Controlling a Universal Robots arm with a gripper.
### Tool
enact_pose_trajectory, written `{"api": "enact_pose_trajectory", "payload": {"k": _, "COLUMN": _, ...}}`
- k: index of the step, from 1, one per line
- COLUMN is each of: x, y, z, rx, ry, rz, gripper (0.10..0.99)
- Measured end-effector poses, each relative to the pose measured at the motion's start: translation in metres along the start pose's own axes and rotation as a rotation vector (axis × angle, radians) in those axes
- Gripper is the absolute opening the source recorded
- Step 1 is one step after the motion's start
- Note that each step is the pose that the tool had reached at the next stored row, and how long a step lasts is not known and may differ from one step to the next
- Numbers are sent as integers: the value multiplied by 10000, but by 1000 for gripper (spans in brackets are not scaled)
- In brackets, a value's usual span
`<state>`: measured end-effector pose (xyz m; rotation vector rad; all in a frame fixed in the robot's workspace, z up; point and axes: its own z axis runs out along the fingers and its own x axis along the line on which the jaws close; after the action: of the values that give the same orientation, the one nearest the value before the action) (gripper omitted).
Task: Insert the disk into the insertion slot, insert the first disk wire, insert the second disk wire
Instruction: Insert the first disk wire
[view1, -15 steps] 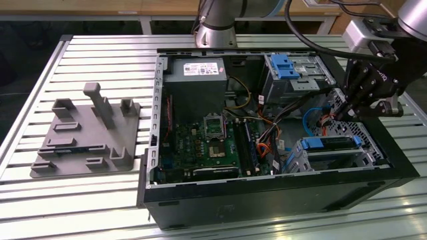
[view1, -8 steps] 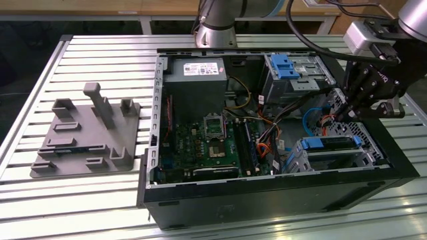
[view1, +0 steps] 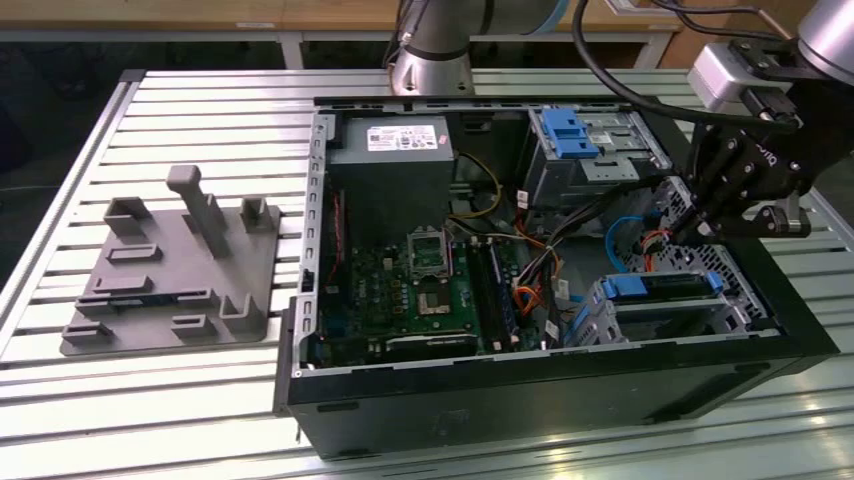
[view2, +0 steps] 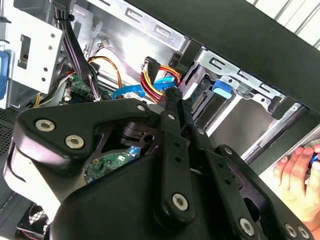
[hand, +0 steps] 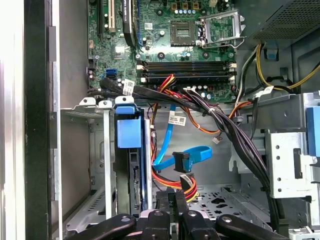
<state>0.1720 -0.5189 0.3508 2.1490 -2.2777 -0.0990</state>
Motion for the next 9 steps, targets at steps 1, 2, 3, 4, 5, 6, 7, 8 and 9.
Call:
{"api": "enact_pose_trajectory", "payload": {"k": 1, "x": 5, "y": 0, "z": 0, "rx": 0, "ry": 0, "rz": 0, "gripper": 165}}
{"api": "enact_pose_trajectory", "payload": {"k": 2, "x": 11, "y": -1, "z": 0, "rx": 0, "ry": 0, "rz": 0, "gripper": 165}}
{"api": "enact_pose_trajectory", "payload": {"k": 3, "x": 18, "y": -1, "z": -1, "rx": 0, "ry": 0, "rz": 0, "gripper": 165}}
{"api": "enact_pose_trajectory", "payload": {"k": 4, "x": 27, "y": -2, "z": -1, "rx": 0, "ry": 0, "rz": 0, "gripper": 165}}
{"api": "enact_pose_trajectory", "payload": {"k": 5, "x": 36, "y": -2, "z": -1, "rx": 0, "ry": 0, "rz": 0, "gripper": 165}}
{"api": "enact_pose_trajectory", "payload": {"k": 6, "x": 45, "y": -3, "z": -1, "rx": 0, "ry": -1, "rz": -1, "gripper": 165}}
{"api": "enact_pose_trajectory", "payload": {"k": 7, "x": 55, "y": -3, "z": -1, "rx": 0, "ry": 0, "rz": 0, "gripper": 165}}
{"api": "enact_pose_trajectory", "payload": {"k": 8, "x": 121, "y": -7, "z": 2, "rx": 0, "ry": 0, "rz": 0, "gripper": 165}}
{"api": "enact_pose_trajectory", "payload": {"k": 9, "x": 131, "y": -8, "z": 3, "rx": 0, "ry": 0, "rz": 0, "gripper": 165}}
